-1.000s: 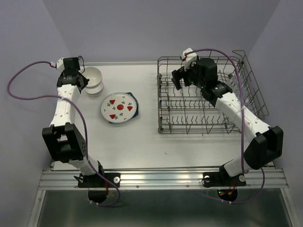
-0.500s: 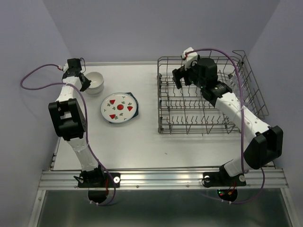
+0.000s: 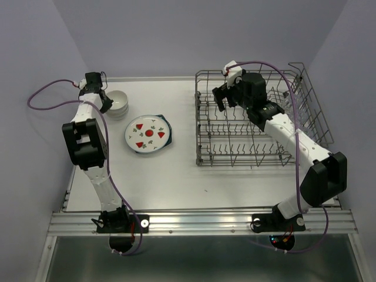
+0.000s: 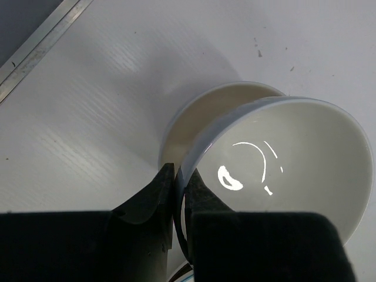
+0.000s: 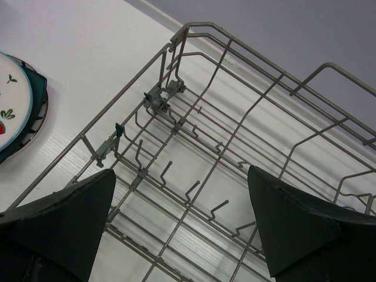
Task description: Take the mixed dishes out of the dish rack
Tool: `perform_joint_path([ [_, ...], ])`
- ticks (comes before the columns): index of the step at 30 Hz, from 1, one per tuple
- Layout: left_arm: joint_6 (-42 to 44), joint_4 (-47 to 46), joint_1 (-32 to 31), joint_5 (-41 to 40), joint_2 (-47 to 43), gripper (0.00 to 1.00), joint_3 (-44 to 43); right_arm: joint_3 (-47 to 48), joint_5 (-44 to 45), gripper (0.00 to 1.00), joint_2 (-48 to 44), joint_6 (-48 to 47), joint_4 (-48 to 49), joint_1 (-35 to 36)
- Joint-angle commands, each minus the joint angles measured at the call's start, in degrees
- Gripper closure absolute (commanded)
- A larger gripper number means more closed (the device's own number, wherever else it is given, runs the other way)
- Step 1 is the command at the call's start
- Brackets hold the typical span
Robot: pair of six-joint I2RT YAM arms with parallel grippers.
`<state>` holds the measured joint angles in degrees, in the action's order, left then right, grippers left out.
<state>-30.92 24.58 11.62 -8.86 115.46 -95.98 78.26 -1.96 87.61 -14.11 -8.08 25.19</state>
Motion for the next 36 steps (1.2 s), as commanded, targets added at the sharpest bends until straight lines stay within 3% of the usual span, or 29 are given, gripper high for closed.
perform_joint_path([
  [1,-0.02,0.47,0.42,-0.8,0.73,0.87,-3.33,0.58,1.6,0.0,-0.16,-1.27,3.77,-0.05],
  [5,-0.64,0.91,0.42,-1.59,1.0,0.86,-3.16,0.49,1.6,0.0,-0.34,-1.53,3.77,-0.05],
  [7,-0.72,1.26,0.42,-2.21,0.91,0.68,-3.24,0.49,1.6,0.0,-0.34,-1.71,3.77,-0.05],
  [10,-0.99,2.23,0.42,-2.74,1.08,0.51,-4.12,0.32,1.6,0.0,-0.16,-1.89,3.77,-0.05],
  [12,-0.99,2.93,0.42,-2.74,1.17,0.47,-5.09,0.4,1.6,0.0,-0.16,-1.97,3.68,-0.05],
  [13,-0.81,3.45,0.42,-2.65,1.35,0.39,-5.87,0.4,1.6,0.0,-0.16,-1.98,3.77,-0.05],
  [20,-0.72,7.76,0.42,-3.09,1.26,0.22,-10.97,1.54,4.41,0.0,-0.34,-0.75,2.98,-0.05],
  [21,-0.64,8.29,0.34,-3.18,0.82,0.15,-11.59,1.81,5.11,0.0,-0.08,0.3,2.37,-0.05],
  [31,-0.2,13.65,-1.42,-3.0,-6.38,0.02,-14.76,4.26,13.9,0.0,-1.48,6.11,-0.45,-0.05],
  [36,0.07,12.78,-5.8,-0.46,-12.18,0.02,-11.69,8.05,14.0,0.0,-1.04,12.59,-5.01,-5.66],
])
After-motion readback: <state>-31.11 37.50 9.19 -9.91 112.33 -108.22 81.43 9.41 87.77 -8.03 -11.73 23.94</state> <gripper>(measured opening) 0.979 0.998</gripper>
